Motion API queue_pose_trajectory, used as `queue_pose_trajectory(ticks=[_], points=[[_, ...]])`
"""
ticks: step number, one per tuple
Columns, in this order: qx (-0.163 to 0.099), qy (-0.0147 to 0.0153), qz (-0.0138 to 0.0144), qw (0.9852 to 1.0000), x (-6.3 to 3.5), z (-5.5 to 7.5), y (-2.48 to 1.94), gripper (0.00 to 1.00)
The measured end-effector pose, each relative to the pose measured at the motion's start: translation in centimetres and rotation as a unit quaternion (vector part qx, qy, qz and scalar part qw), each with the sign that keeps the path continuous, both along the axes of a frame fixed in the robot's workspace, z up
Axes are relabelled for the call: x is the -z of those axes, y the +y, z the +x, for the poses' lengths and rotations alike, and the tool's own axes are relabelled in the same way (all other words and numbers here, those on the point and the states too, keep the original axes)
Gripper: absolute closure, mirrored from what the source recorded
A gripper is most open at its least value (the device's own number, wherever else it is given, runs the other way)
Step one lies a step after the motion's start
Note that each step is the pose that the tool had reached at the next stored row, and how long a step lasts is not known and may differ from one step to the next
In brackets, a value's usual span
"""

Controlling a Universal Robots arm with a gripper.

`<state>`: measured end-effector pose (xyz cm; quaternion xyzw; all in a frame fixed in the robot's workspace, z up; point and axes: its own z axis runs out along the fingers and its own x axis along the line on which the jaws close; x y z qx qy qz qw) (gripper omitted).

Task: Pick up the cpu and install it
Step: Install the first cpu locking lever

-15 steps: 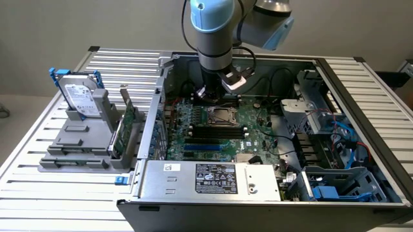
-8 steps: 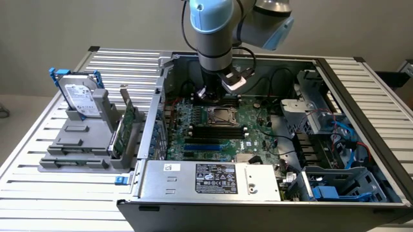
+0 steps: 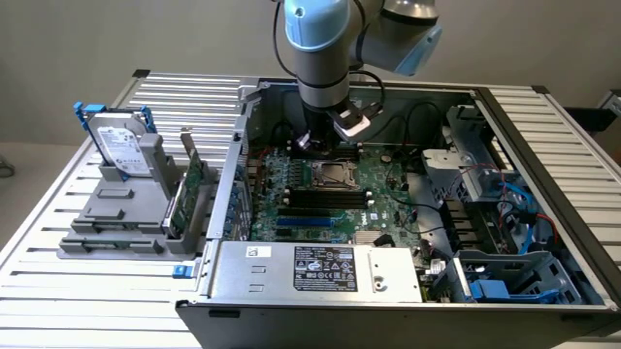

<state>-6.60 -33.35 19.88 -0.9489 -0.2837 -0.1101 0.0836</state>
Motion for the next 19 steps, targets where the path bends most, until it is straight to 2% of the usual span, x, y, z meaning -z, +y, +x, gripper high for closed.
queue_pose_trajectory(ticks=[7, 13, 19], points=[[0.0, -0.0032, -0.0025, 1.0, 0.11, 0.02, 0.03, 0.89], [0.0, -0.0032, -0.003, 1.0, 0.08, -0.01, 0.04, 0.89], [0.0, -0.0009, -0.0033, 1.0, -0.24, -0.27, 0.03, 0.89]])
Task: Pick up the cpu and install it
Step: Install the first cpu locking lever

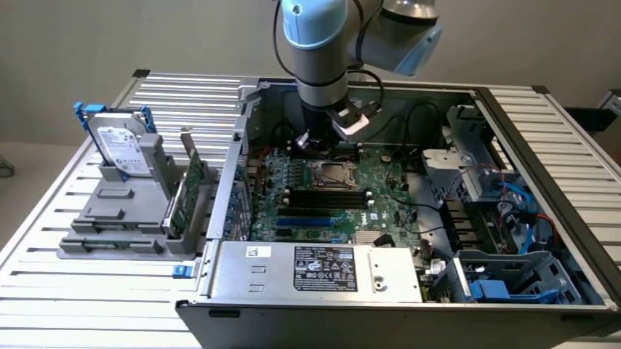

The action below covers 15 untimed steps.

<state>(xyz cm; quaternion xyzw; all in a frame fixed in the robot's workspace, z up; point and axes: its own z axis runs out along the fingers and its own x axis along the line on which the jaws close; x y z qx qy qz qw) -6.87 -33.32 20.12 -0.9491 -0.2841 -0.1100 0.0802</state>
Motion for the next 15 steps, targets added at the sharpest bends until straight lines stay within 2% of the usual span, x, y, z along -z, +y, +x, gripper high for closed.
queue_pose_trajectory(ticks=[7, 15], points=[[0.0, 0.0051, -0.0014, 1.0, -0.15, -0.7, 0.0, 0.89], [0.001, 0.0081, -0.0013, 1.0, -0.15, -1.4, 0.0, 0.89]])
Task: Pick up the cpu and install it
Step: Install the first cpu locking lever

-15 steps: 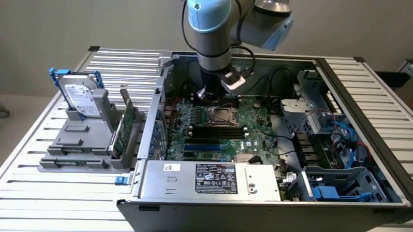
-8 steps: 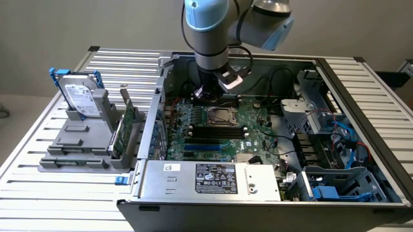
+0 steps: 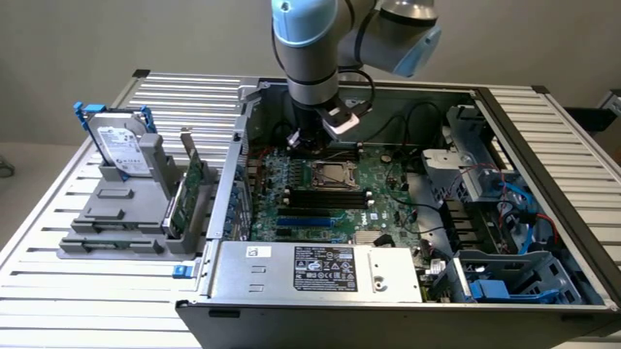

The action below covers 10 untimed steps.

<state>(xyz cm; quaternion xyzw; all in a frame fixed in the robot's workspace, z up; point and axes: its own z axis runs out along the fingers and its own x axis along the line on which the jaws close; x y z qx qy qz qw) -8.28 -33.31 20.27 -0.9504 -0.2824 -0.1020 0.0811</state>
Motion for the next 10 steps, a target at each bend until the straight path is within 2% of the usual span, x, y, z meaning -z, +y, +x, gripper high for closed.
queue_pose_trajectory(ticks=[5, 10], points=[[0.005, 0.0, 0.0, 1.0, 0.0, -0.14, 0.01, 0.89], [0.022, 0.0, 0.0001, 0.9998, 0.0, -0.25, 0.0, 0.89]])
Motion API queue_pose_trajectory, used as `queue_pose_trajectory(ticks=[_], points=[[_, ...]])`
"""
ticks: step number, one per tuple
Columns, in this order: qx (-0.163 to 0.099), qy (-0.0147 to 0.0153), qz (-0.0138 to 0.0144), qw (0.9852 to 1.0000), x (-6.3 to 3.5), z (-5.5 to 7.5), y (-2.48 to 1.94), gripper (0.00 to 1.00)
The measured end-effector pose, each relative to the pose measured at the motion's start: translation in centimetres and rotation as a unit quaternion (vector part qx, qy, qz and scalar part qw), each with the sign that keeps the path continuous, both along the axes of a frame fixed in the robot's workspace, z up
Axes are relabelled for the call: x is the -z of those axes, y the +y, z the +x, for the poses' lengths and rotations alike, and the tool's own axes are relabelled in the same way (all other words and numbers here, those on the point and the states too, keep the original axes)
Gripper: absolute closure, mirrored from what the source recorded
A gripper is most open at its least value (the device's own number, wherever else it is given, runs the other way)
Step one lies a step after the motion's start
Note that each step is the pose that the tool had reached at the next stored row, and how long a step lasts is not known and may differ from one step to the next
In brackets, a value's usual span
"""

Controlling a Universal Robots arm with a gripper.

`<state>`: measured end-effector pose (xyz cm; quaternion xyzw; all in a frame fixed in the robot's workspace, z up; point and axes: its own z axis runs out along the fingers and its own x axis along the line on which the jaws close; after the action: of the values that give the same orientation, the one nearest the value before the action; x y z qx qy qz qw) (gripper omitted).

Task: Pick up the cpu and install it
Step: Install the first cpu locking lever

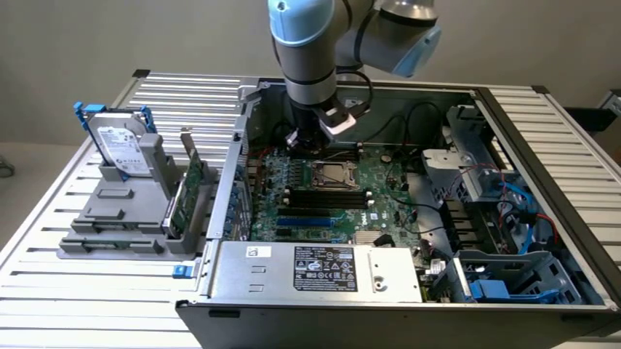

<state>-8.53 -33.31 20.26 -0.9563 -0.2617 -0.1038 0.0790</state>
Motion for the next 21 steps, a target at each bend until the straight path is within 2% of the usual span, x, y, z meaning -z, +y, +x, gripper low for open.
queue_pose_trajectory(ticks=[10, 16, 21], points=[[0.011, 0.0001, -0.0001, 0.9999, 0.0, -0.01, 0.16, 0.89], [0.011, 0.0028, -0.0013, 0.9999, 0.0, -0.01, 0.22, 0.89], [0.006, 0.0033, -0.0026, 1.0, 0.0, -0.01, 0.42, 0.89]])
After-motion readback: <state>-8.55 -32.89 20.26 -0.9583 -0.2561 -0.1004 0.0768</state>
